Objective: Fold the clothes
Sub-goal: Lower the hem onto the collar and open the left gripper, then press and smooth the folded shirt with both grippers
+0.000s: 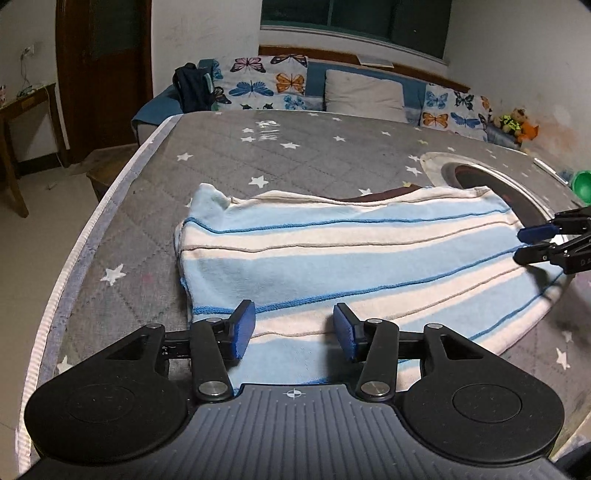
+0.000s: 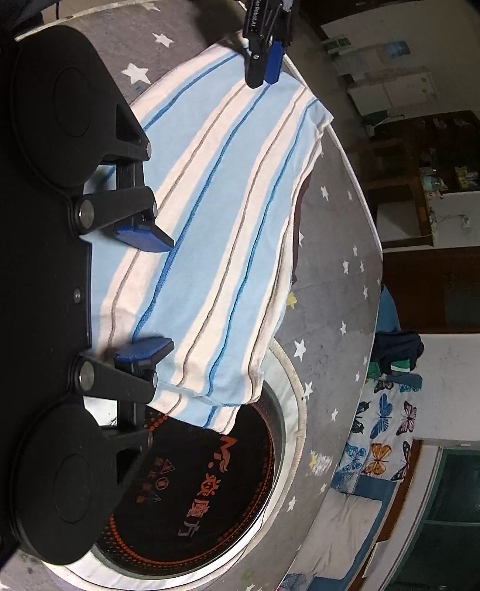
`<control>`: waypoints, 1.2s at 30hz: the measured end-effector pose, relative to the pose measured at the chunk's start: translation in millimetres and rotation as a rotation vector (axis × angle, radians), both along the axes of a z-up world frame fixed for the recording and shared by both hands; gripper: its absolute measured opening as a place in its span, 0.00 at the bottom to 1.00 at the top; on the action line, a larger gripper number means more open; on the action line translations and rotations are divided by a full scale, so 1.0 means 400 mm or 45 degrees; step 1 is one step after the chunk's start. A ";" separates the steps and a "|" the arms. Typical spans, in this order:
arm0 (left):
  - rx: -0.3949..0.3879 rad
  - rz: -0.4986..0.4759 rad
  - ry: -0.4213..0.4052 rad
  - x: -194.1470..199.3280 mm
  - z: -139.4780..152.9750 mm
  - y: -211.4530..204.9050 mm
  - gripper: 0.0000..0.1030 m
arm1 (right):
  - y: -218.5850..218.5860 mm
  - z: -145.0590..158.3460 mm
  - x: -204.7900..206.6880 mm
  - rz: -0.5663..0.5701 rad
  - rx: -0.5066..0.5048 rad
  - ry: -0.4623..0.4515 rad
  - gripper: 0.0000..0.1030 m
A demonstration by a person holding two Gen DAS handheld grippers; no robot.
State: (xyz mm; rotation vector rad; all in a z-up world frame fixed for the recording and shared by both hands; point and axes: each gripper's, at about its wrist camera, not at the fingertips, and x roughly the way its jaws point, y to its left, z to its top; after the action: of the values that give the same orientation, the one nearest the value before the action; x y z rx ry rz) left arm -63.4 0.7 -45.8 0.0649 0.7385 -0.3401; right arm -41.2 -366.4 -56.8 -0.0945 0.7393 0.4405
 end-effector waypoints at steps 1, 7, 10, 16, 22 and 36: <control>0.003 0.001 0.001 0.000 0.002 -0.003 0.50 | -0.001 0.001 -0.004 -0.004 0.003 -0.006 0.63; 0.017 0.021 -0.029 -0.024 0.022 -0.004 0.57 | -0.004 0.023 -0.042 -0.018 0.021 -0.061 0.80; 0.017 0.034 -0.042 -0.039 0.034 -0.002 0.58 | -0.014 0.035 -0.065 -0.034 0.052 -0.069 0.81; 0.017 0.049 -0.045 -0.084 0.049 -0.002 0.58 | -0.024 0.039 -0.112 -0.035 0.079 -0.061 0.81; 0.055 0.048 -0.034 -0.111 0.034 -0.001 0.58 | -0.032 0.021 -0.127 -0.034 0.081 -0.035 0.81; 0.068 0.045 -0.009 -0.114 0.015 0.003 0.59 | -0.017 -0.002 -0.154 -0.010 0.056 0.006 0.86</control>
State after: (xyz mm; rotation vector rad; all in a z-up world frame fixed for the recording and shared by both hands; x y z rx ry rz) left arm -109.1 1.8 -39.9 0.1037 0.7412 -0.2865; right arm -102.9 -373.3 -57.8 -0.0492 0.7337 0.4496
